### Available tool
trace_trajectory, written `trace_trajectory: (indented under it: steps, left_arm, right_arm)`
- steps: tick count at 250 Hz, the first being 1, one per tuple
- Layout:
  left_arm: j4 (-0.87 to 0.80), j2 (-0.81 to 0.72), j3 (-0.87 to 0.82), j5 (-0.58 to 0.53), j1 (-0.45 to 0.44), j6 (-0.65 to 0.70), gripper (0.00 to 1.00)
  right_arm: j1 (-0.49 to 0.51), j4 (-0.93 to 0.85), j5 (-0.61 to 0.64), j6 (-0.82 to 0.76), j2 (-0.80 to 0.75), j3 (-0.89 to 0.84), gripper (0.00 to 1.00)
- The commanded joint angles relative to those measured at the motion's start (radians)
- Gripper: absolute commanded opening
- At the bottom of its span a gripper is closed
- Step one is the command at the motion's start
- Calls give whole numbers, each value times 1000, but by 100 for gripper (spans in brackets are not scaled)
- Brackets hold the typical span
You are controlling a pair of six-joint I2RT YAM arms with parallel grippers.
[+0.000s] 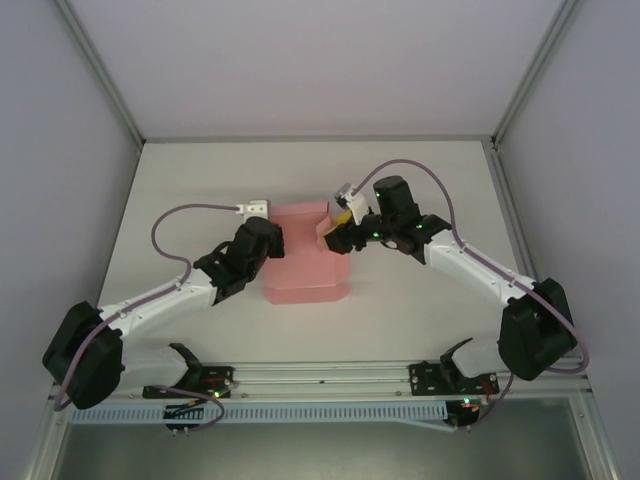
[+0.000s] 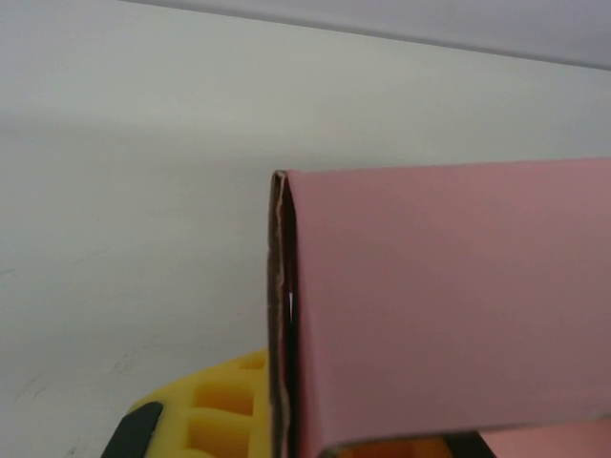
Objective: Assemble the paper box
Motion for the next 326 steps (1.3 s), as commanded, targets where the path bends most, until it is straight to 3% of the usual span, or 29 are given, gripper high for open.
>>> trace_trajectory:
  steps: [1, 39, 78, 98, 115, 127, 154, 210, 239, 280, 326]
  left_arm:
    - [12, -3, 26, 46, -13, -9, 0]
    - [40, -9, 20, 71, -17, 0, 0]
    - [46, 12, 34, 75, -23, -19, 0]
    - [46, 30, 49, 65, -24, -45, 0]
    - [19, 55, 76, -1, -23, -110, 0]
    - [-67, 84, 115, -106, -22, -198, 0]
    - [-378, 166, 234, -286, 20, -404, 0]
    - [-521, 160, 193, -291, 125, -504, 0]
    - [-573, 139, 163, -288, 183, -501, 0]
    - [-655, 103, 138, -331, 216, -506, 0]
    - [-688, 94, 135, -320, 228, -515, 0]
  right_arm:
    - [23, 49, 122, 48, -16, 37, 61]
    - [89, 106, 438, 42, 2, 33, 58]
    - [155, 281, 675, 32, 56, -20, 32]
    - [193, 353, 862, 35, 105, -25, 15]
    - [227, 385, 1071, 36, 151, -9, 5]
    - [239, 390, 1208, 32, 191, 13, 0]
    - [239, 297, 1449, 71, 270, 85, 0]
    - [209, 261, 1677, 46, 290, 71, 0]
    - [147, 206, 1701, 47, 276, 51, 0]
    - [98, 237, 1824, -46, 247, -3, 0]
    - [83, 212, 1907, -30, 239, -5, 0]
